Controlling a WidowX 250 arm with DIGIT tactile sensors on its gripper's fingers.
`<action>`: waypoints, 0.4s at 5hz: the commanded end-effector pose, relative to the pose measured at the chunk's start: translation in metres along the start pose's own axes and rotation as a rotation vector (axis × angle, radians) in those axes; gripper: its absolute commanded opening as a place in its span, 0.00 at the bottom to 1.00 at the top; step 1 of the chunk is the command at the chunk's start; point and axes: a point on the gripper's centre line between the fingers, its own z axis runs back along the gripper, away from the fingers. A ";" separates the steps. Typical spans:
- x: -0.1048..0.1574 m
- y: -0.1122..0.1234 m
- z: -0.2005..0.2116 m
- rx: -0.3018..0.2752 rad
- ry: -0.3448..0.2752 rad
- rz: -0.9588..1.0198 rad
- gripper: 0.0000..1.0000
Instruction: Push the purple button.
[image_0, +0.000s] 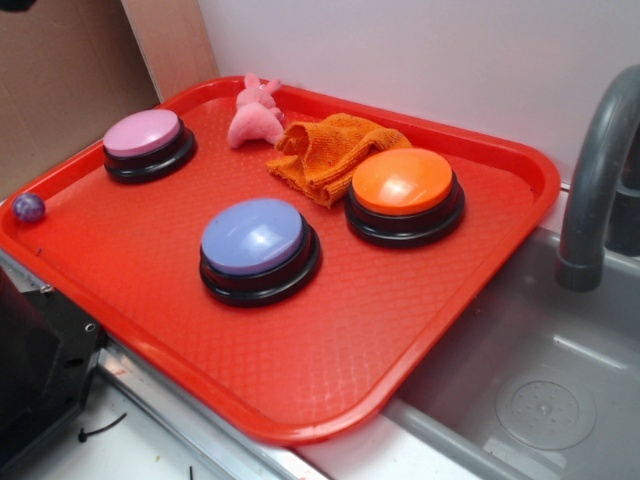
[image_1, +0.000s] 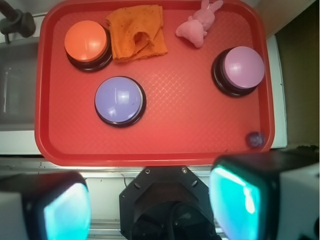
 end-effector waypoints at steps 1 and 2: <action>0.000 0.000 0.000 0.000 0.000 0.000 1.00; 0.033 -0.046 -0.037 0.002 -0.002 -0.231 1.00</action>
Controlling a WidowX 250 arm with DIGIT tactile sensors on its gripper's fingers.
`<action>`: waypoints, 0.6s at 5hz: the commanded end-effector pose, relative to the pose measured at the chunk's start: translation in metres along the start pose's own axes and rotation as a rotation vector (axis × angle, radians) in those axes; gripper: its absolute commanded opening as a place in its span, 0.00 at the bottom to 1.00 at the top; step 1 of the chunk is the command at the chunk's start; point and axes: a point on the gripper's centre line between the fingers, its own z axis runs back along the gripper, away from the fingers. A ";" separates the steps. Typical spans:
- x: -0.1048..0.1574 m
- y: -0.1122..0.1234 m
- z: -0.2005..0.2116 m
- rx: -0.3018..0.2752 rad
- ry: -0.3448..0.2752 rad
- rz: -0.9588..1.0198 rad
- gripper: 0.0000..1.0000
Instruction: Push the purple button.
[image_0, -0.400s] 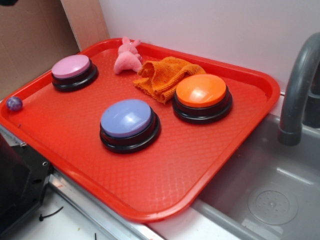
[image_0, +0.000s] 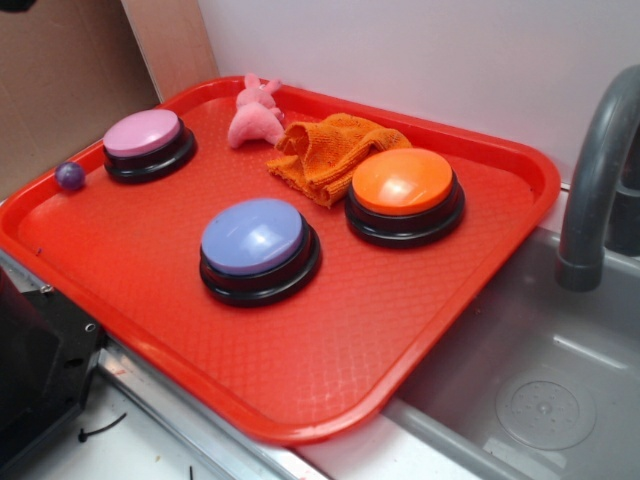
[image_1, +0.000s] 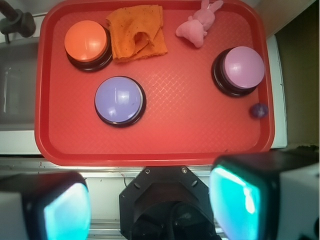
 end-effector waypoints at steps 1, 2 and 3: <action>0.052 -0.082 -0.060 0.021 -0.056 -0.395 1.00; 0.059 -0.102 -0.095 0.071 -0.046 -0.534 1.00; 0.055 -0.085 -0.120 0.073 -0.030 -0.544 1.00</action>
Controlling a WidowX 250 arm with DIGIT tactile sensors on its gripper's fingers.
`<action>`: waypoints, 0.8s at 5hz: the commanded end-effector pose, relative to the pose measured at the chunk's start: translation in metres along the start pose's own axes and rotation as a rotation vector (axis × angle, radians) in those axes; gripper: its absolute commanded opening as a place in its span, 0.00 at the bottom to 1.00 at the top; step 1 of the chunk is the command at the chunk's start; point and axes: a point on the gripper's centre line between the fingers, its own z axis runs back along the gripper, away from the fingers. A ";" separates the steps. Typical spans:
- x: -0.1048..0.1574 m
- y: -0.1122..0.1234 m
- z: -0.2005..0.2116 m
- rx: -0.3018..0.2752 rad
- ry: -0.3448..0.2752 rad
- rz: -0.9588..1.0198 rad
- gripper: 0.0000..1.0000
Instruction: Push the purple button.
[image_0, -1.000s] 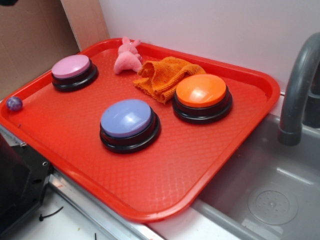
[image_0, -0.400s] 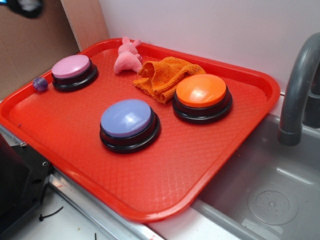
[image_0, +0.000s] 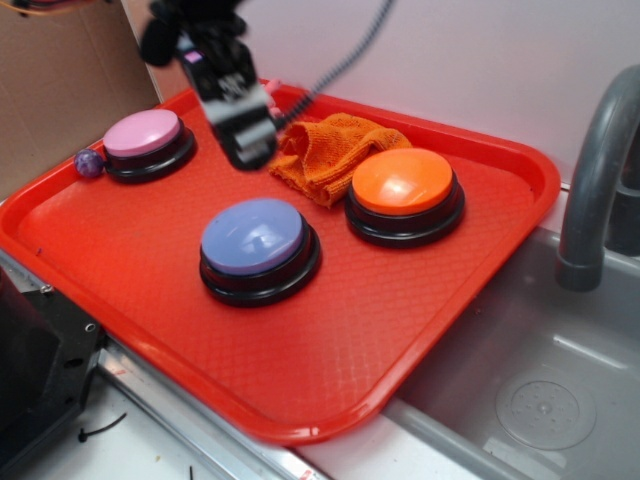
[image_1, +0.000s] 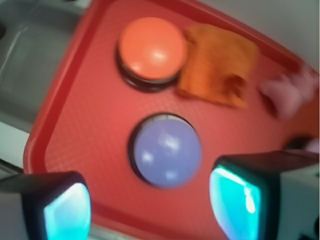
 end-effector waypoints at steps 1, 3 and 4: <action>-0.026 0.030 -0.044 -0.035 0.003 0.060 1.00; -0.018 0.035 -0.076 -0.064 0.003 0.115 1.00; -0.018 0.027 -0.083 -0.063 0.036 0.099 1.00</action>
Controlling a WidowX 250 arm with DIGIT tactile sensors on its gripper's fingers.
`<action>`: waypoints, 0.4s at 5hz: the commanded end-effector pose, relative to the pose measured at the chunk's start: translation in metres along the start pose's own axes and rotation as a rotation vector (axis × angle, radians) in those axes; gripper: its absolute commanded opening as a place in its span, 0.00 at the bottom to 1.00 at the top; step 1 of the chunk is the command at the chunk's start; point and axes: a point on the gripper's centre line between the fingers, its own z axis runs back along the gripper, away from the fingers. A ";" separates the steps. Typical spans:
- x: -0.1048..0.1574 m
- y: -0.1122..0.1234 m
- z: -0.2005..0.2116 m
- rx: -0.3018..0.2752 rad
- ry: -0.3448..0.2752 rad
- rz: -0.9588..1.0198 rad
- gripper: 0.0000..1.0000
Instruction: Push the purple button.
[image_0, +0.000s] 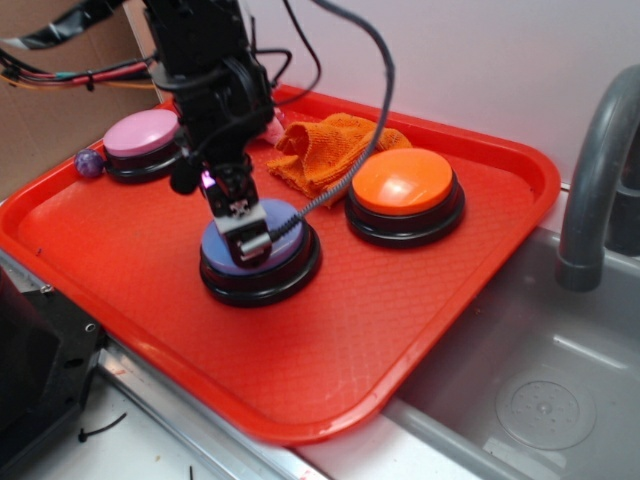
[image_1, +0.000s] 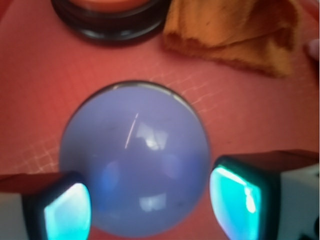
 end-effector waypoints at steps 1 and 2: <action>0.003 -0.013 0.000 0.012 0.008 -0.015 1.00; 0.005 -0.011 0.016 0.026 0.007 -0.012 1.00</action>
